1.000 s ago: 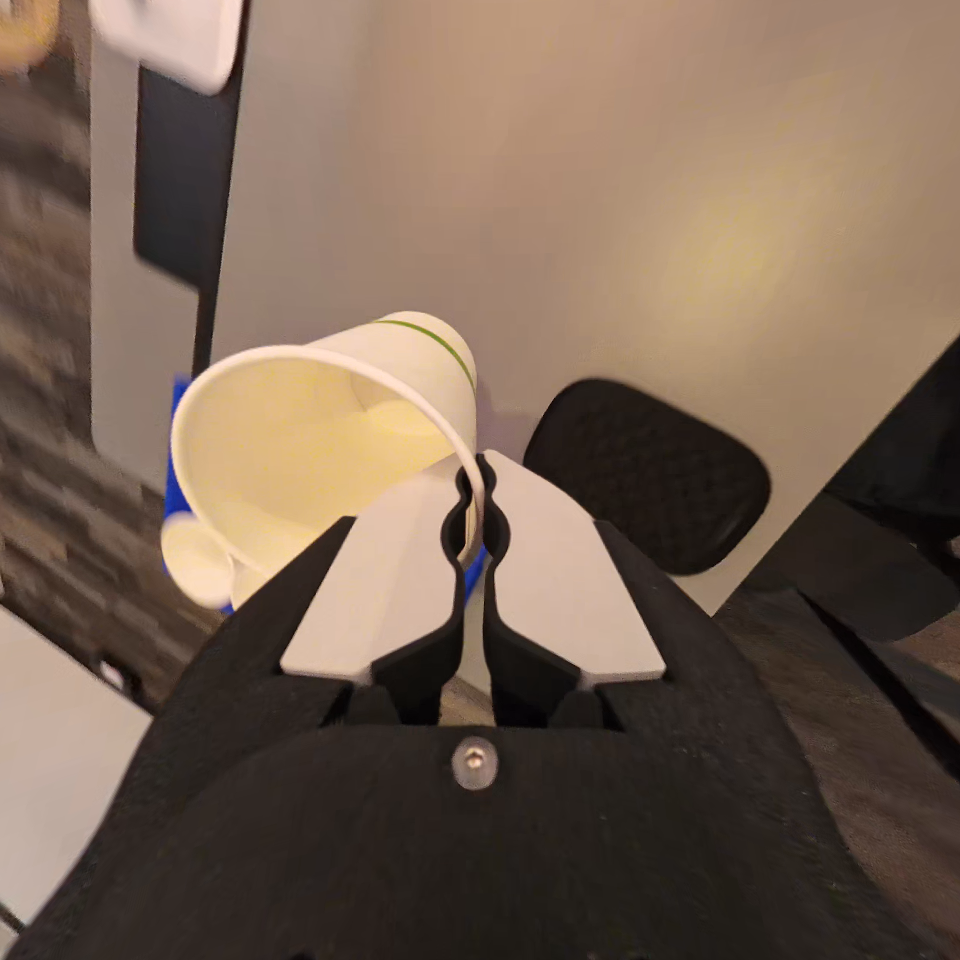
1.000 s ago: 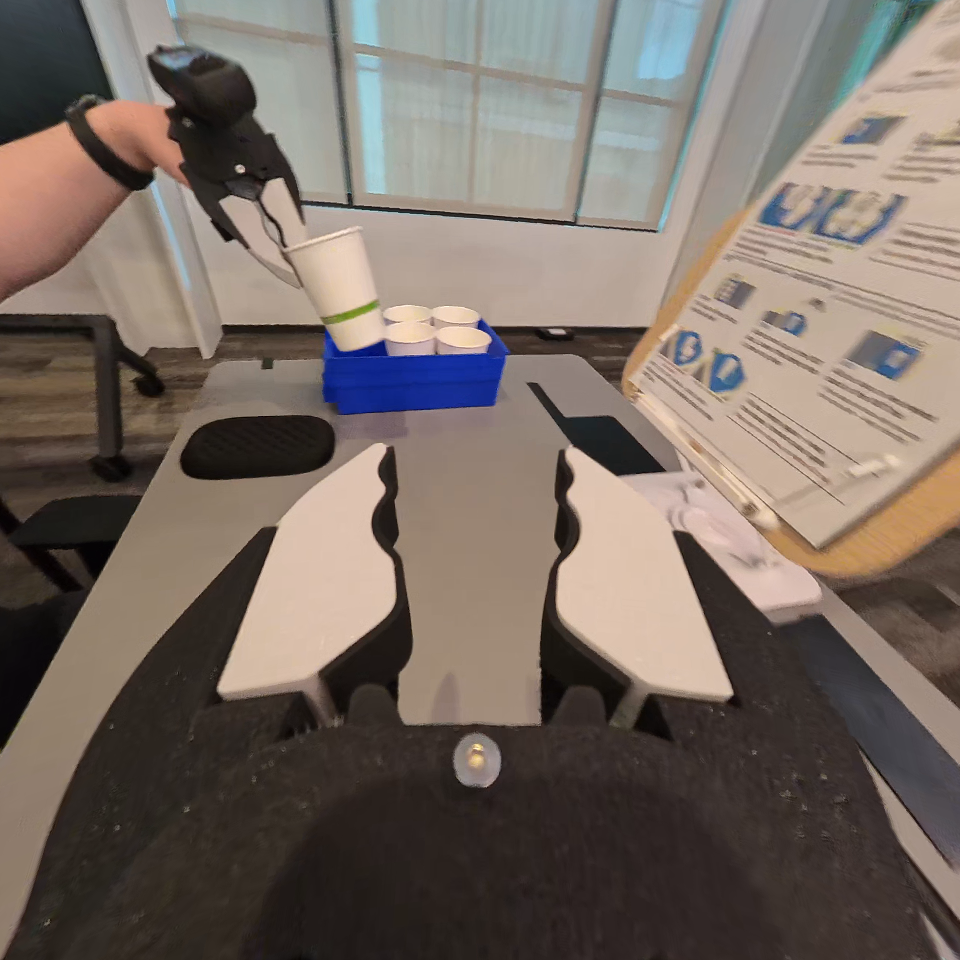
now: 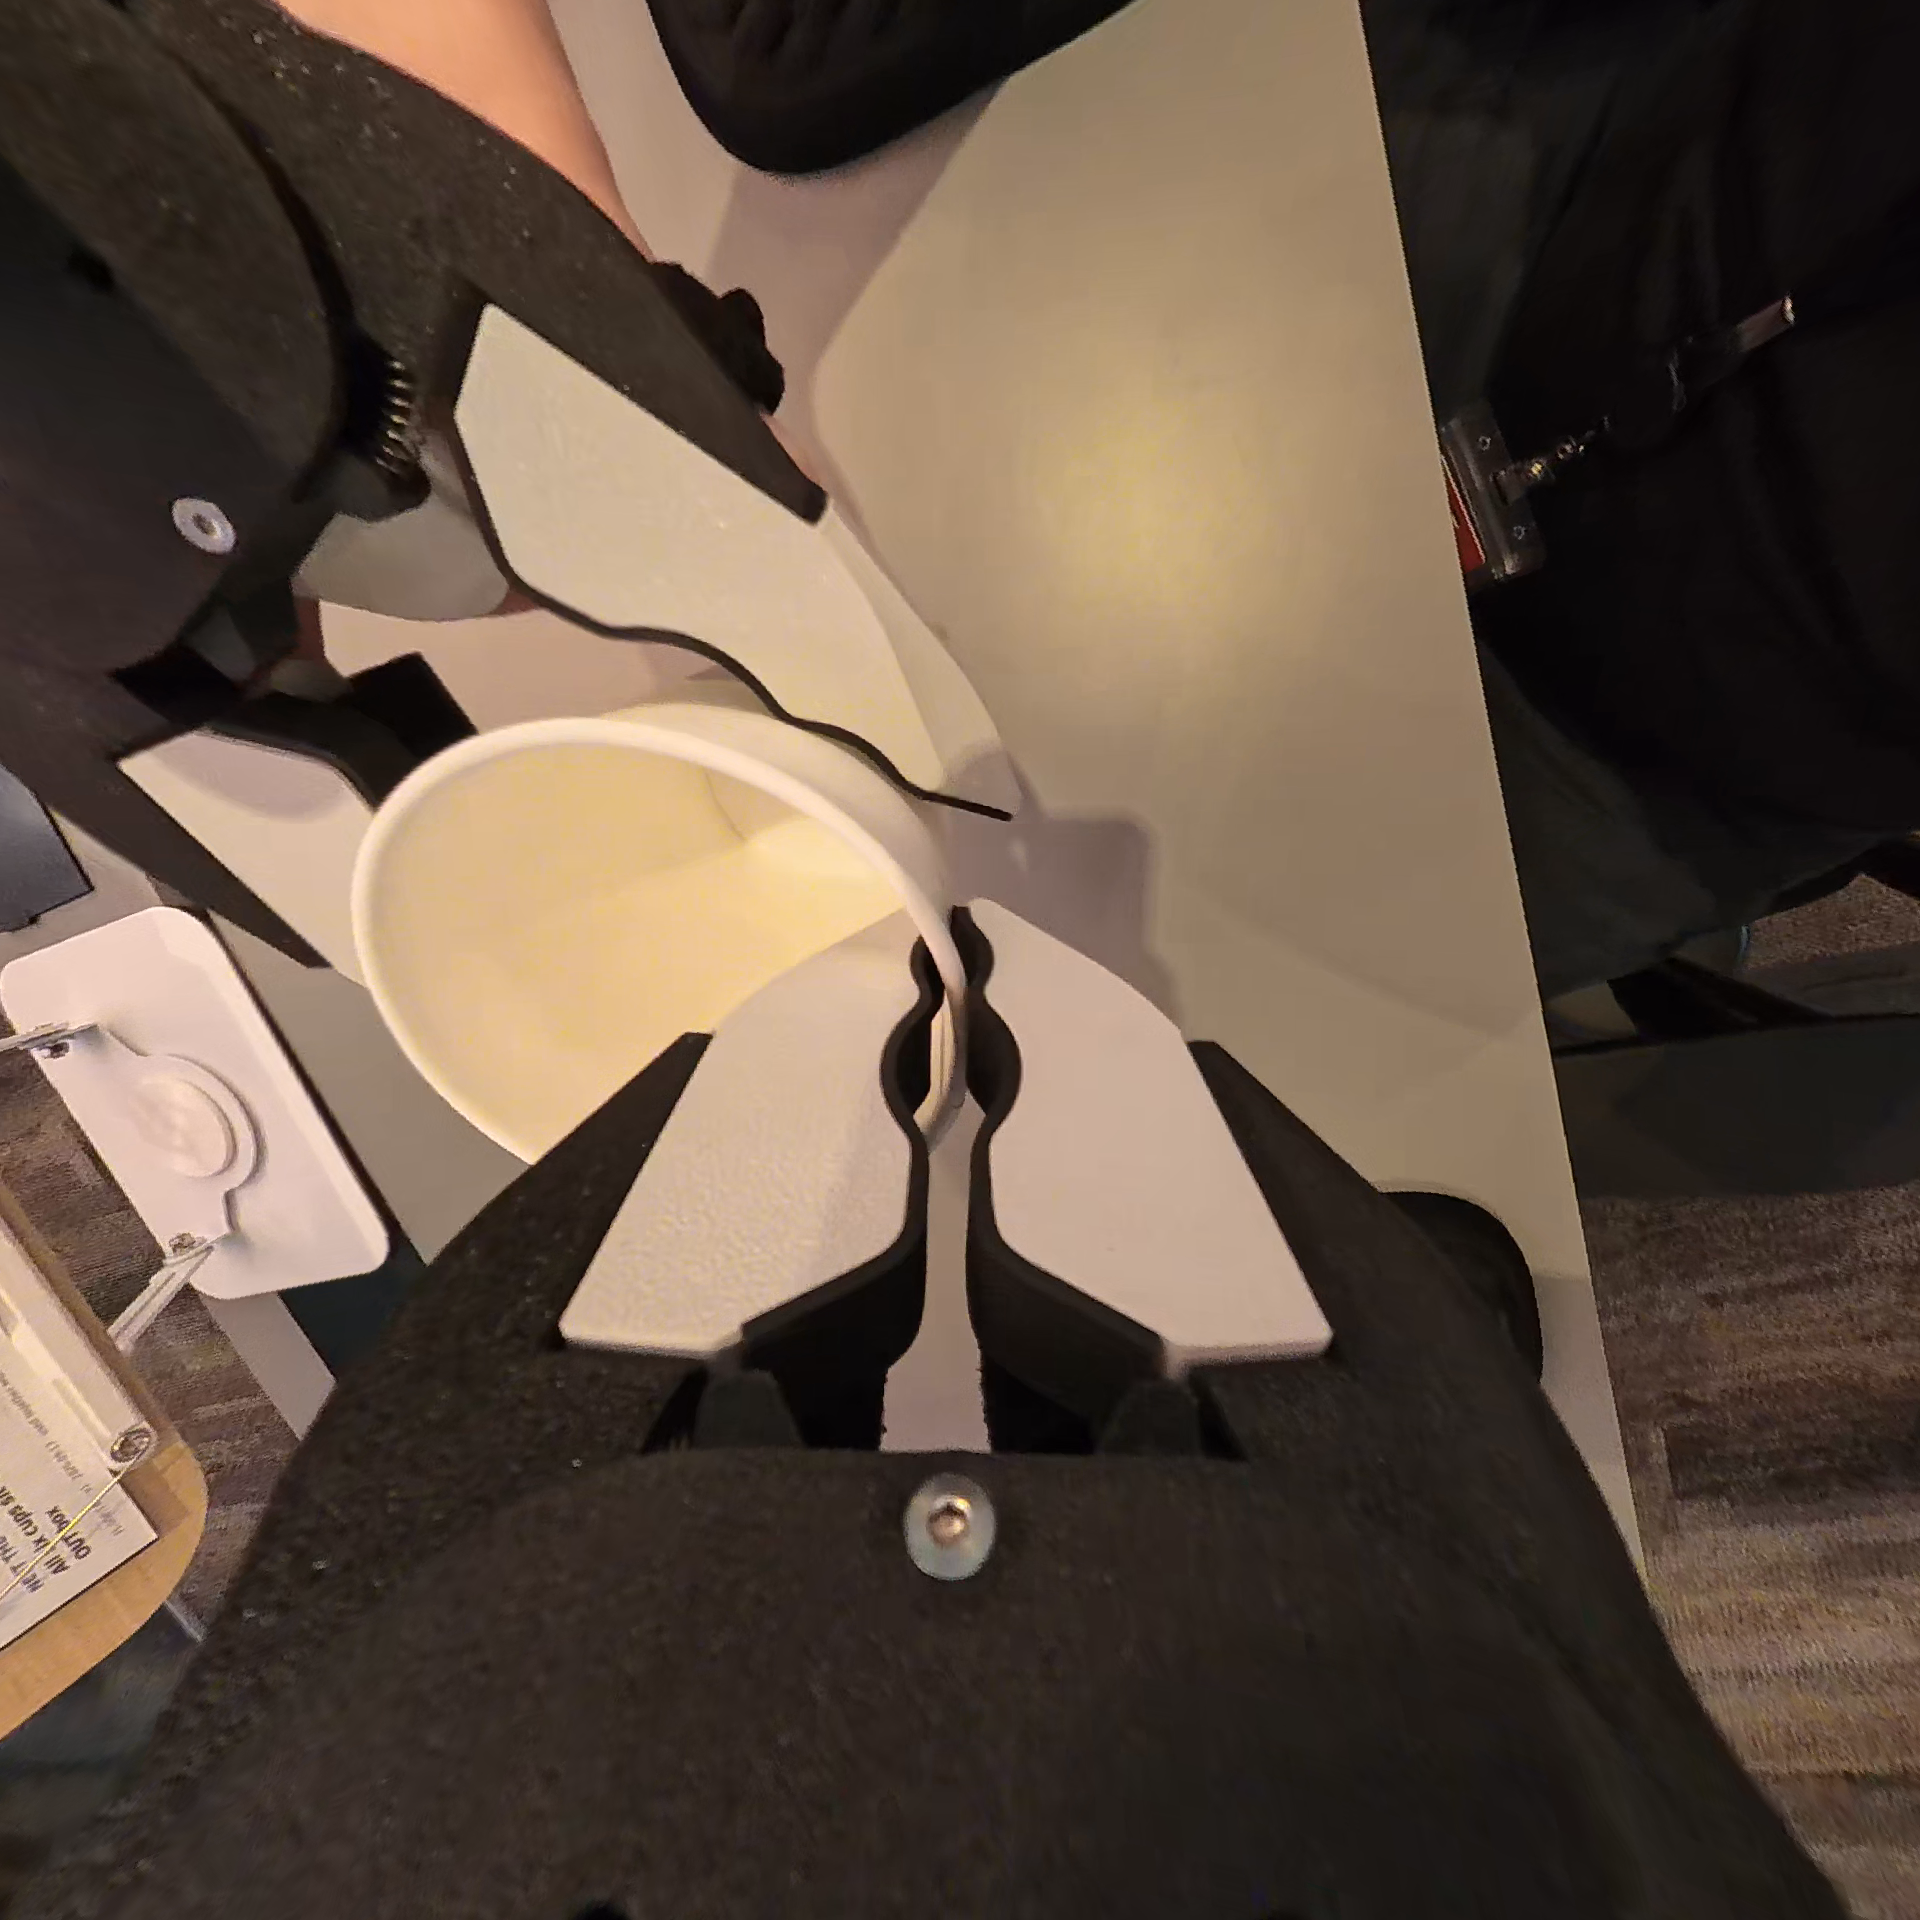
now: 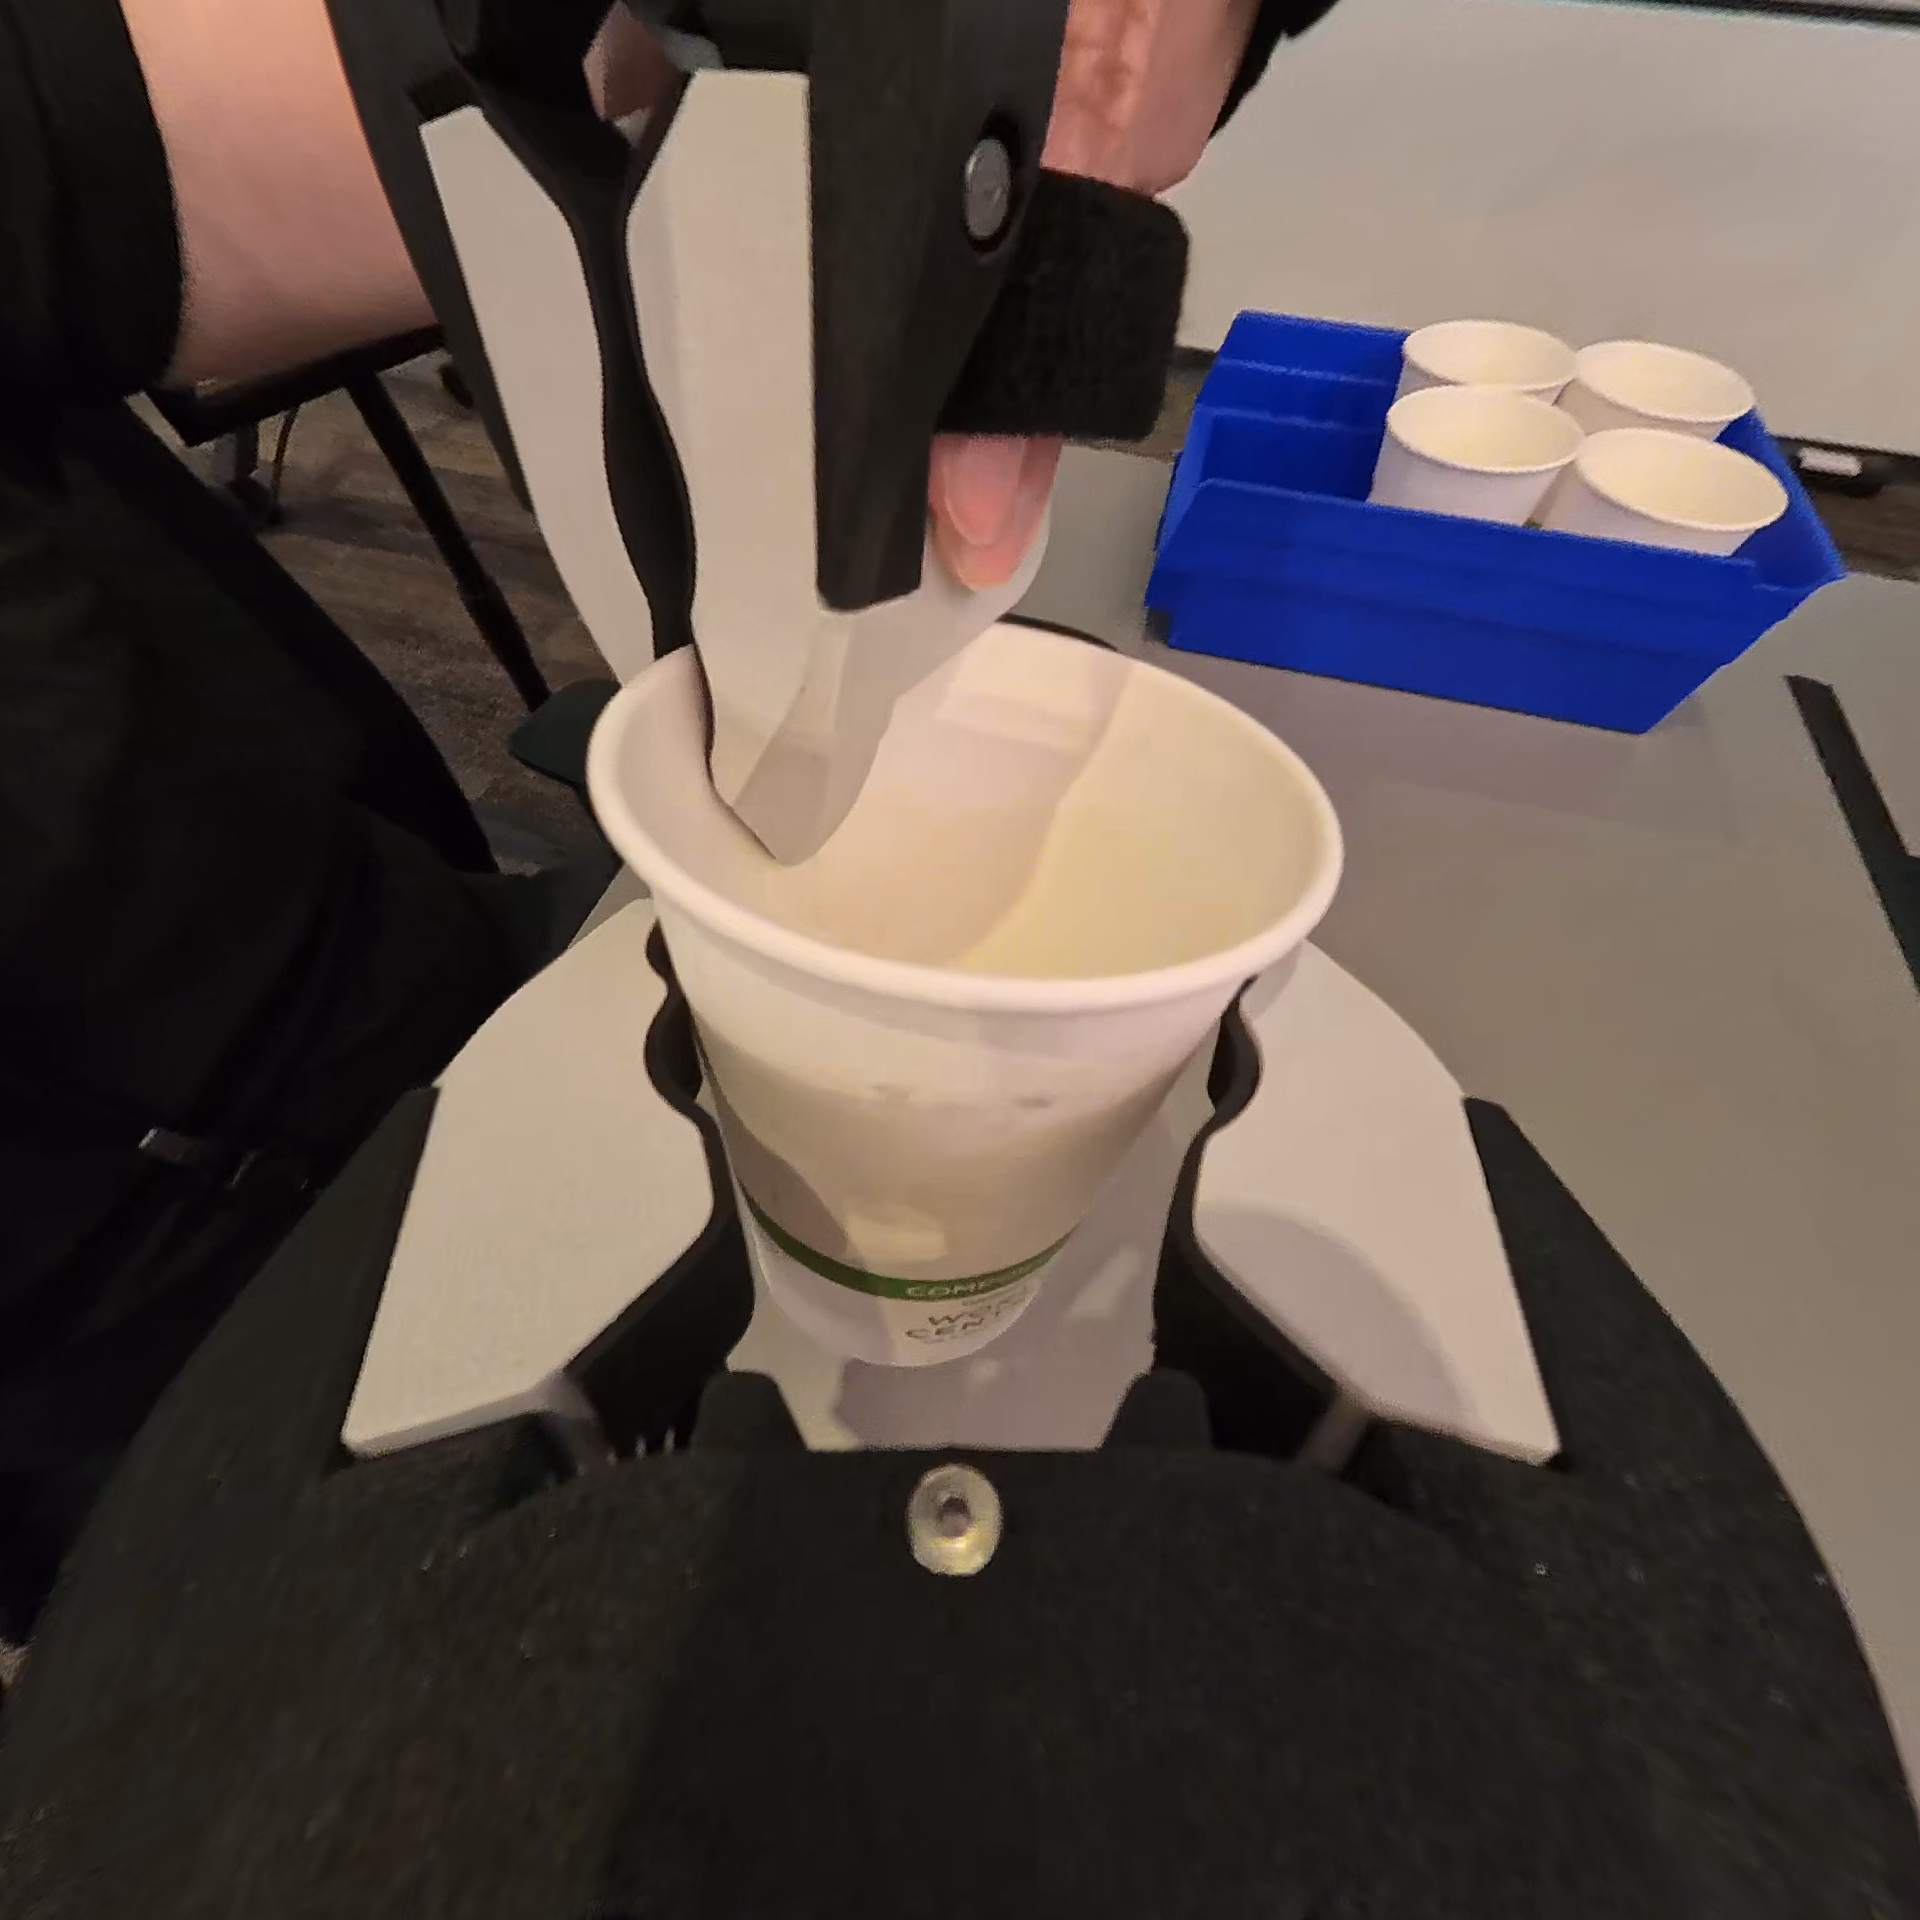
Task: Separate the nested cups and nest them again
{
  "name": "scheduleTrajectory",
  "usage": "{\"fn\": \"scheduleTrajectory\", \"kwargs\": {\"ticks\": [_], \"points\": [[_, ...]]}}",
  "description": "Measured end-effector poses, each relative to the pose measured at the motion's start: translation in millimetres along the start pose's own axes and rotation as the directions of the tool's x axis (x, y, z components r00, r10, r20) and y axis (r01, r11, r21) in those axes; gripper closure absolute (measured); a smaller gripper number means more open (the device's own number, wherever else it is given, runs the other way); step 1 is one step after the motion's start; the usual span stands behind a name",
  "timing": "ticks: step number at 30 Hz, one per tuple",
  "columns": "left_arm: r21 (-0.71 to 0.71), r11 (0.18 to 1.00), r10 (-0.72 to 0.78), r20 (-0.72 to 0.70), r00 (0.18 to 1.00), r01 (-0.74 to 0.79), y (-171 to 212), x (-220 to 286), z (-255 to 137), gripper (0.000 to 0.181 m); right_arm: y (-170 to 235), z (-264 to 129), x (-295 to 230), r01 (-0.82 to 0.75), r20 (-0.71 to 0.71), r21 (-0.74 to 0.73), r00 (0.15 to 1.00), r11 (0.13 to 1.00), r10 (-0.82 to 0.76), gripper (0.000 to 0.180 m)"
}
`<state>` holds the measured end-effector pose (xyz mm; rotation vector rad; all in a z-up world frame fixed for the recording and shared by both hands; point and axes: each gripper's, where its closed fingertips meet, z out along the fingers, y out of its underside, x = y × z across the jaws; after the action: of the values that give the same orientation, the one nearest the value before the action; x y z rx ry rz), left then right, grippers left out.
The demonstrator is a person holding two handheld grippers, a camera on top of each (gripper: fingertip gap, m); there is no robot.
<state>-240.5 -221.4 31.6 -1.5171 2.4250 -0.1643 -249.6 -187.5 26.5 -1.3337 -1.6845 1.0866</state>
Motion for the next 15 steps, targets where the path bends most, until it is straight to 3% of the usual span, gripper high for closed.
{"fn": "scheduleTrajectory", "kwargs": {"ticks": [15], "points": [[-0.012,1.000,0.003,0.063,0.998,-0.002,1.3,-4.8,-3.1,0.181,-6.1,-4.8,1.8,-0.042,0.028,0.065,0.999,0.997,0.040,0.088]]}}
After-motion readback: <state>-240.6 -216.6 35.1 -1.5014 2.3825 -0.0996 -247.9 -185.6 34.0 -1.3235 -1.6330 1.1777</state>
